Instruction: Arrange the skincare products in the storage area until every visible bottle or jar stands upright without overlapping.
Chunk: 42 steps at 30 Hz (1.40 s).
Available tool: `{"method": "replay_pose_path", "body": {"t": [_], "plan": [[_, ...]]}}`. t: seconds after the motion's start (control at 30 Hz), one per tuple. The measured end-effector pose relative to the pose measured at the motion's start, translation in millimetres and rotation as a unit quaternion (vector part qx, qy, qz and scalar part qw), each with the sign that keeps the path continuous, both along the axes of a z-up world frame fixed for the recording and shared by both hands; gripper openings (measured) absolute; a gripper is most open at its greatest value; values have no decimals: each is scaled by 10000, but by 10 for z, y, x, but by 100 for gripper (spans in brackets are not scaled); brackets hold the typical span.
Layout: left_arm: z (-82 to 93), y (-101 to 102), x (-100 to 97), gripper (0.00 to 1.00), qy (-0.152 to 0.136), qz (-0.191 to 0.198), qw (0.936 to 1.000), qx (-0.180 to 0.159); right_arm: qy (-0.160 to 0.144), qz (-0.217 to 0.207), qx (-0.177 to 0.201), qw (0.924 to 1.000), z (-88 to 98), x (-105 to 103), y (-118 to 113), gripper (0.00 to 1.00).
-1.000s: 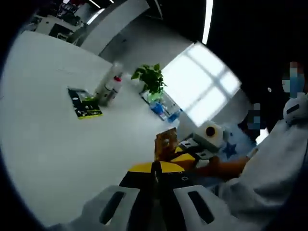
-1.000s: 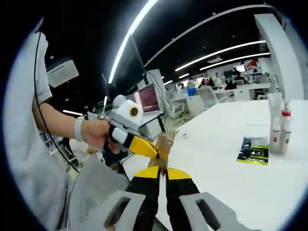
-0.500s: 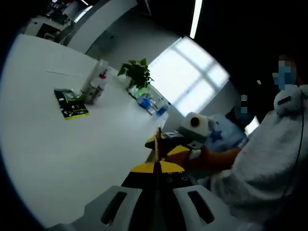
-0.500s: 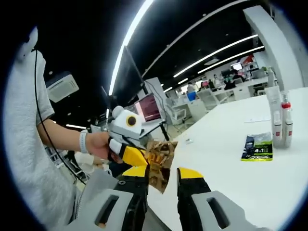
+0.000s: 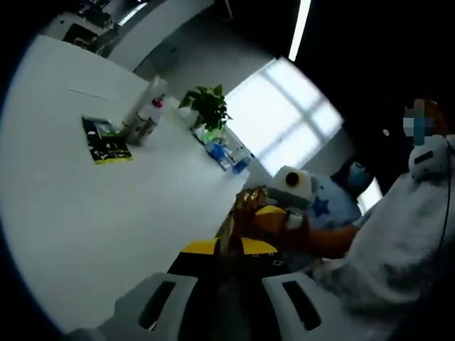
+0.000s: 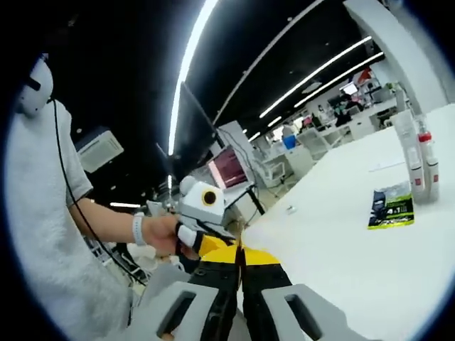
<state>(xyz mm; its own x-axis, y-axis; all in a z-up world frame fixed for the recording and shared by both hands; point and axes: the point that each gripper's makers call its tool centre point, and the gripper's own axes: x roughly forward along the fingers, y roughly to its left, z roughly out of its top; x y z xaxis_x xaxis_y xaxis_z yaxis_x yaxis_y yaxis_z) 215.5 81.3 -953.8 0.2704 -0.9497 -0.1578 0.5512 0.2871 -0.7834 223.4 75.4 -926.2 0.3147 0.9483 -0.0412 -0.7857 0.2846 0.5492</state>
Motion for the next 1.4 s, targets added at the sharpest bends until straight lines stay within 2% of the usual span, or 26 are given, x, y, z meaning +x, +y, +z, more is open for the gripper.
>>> {"method": "replay_pose_path", "body": {"t": [0.1,0.13,0.2,0.27,0.47,0.73,0.87,0.97,1.23,1.33,1.37,1.4], "plan": [[64,-51,5,0,123,55,9991,-390,-4,-70,-14,10000,-8,21,-29,0],[41,-37,33,0,148,153,9991,-369,-35,-134,5,9999,1,41,-43,0],[64,-30,17,0,123,108,9989,-445,37,-155,38,9999,3,55,-49,0],[86,-2,27,0,5,128,9990,-419,11,-180,7,9998,-6,71,-42,0],[85,61,22,0,168,18,9992,-356,-223,-112,-241,9994,-41,39,10,0],[88,81,-39,0,153,-232,9995,-158,-76,-204,-120,9997,-34,89,-31,0],[42,83,-3,0,120,-121,9999,8,-77,-181,-78,9998,-19,73,-24,0],[43,71,-16,0,105,-88,9999,-18,-29,-195,-50,9998,-20,82,-41,0],[148,80,10,0,215,151,9989,-379,95,-188,125,9997,20,74,-52,0],[209,57,31,5,224,213,9981,-538,128,-122,132,9998,21,45,-36,0],[234,42,7,1,181,115,9981,-584,121,-116,125,9998,21,41,-31,0],[209,53,36,0,148,196,9984,-502,117,-121,144,9998,29,42,-32,0]]}}
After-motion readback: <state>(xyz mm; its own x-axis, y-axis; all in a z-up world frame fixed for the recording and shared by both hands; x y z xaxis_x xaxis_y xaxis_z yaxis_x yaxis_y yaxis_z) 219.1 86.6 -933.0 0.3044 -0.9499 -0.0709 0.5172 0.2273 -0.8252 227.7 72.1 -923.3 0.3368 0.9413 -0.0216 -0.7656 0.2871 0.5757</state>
